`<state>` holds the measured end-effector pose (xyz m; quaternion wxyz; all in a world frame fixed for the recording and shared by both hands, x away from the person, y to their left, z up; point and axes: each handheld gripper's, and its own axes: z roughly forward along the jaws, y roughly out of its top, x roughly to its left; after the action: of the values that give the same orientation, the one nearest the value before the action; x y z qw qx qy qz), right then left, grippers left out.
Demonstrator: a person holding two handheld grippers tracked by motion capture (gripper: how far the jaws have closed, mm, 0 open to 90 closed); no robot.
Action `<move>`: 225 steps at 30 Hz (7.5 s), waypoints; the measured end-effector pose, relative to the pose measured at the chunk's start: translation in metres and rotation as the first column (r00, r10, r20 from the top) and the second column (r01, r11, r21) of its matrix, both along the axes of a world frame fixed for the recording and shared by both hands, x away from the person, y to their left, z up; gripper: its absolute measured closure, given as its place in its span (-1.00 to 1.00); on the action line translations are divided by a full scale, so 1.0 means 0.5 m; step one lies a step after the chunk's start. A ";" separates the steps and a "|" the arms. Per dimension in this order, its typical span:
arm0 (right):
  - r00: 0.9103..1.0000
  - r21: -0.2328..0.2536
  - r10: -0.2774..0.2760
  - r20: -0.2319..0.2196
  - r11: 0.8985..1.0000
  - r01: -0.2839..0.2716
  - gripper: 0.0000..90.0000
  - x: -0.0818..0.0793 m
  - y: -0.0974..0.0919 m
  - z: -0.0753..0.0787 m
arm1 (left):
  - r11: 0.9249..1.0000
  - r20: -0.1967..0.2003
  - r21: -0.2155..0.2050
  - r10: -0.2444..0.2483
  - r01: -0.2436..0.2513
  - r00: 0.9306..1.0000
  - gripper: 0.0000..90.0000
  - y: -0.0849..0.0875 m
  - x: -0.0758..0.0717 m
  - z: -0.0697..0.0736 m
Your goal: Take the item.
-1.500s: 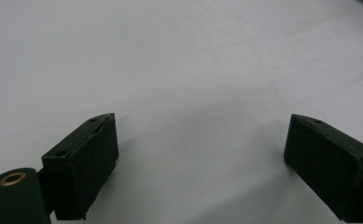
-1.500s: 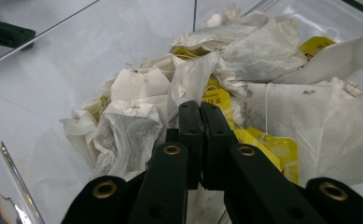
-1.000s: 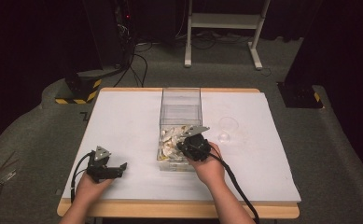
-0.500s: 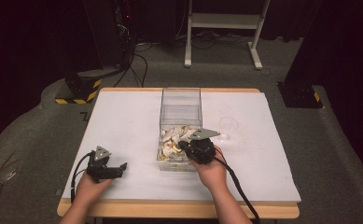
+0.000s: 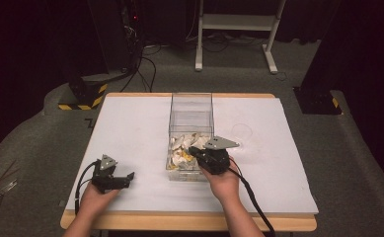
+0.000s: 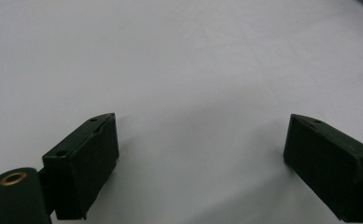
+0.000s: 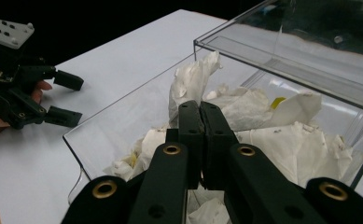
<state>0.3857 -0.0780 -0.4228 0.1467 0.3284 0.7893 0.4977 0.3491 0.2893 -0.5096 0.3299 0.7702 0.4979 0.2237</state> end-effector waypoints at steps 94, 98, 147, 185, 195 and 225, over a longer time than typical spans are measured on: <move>0.988 0.243 -0.062 0.143 0.970 0.026 0.97 -0.053 -0.089 0.076 | 1.000 0.000 0.000 -0.001 0.001 1.000 -0.77 -0.001 0.000 0.000; 0.986 0.246 -0.068 0.150 0.969 0.030 0.97 -0.055 -0.092 0.080 | 1.000 0.000 0.000 -0.001 0.001 1.000 -0.77 -0.001 0.000 0.000; 0.949 0.264 -0.269 0.165 0.939 0.220 0.97 -0.040 -0.210 0.091 | 1.000 -0.001 -0.001 -0.004 0.004 1.000 -0.76 0.000 0.000 0.000; 0.904 0.176 -0.407 0.128 0.907 0.383 0.97 0.078 -0.262 0.077 | 1.000 -0.002 -0.004 -0.003 0.003 1.000 -0.76 -0.001 0.001 0.000; 0.895 0.074 -0.444 0.050 0.895 0.440 0.95 0.135 -0.263 0.024 | 1.000 -0.002 -0.002 -0.004 0.004 1.000 -0.76 0.000 0.000 0.000; 0.919 -0.162 -0.395 -0.012 0.908 0.388 -0.44 -0.022 -0.224 -0.110 | 1.000 0.000 -0.001 -0.005 0.005 1.000 -0.76 -0.001 0.000 0.000</move>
<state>0.3746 -0.1900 -0.4776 0.2511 0.4783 0.7470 0.3876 0.3493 0.2890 -0.5097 0.3310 0.7712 0.4962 0.2225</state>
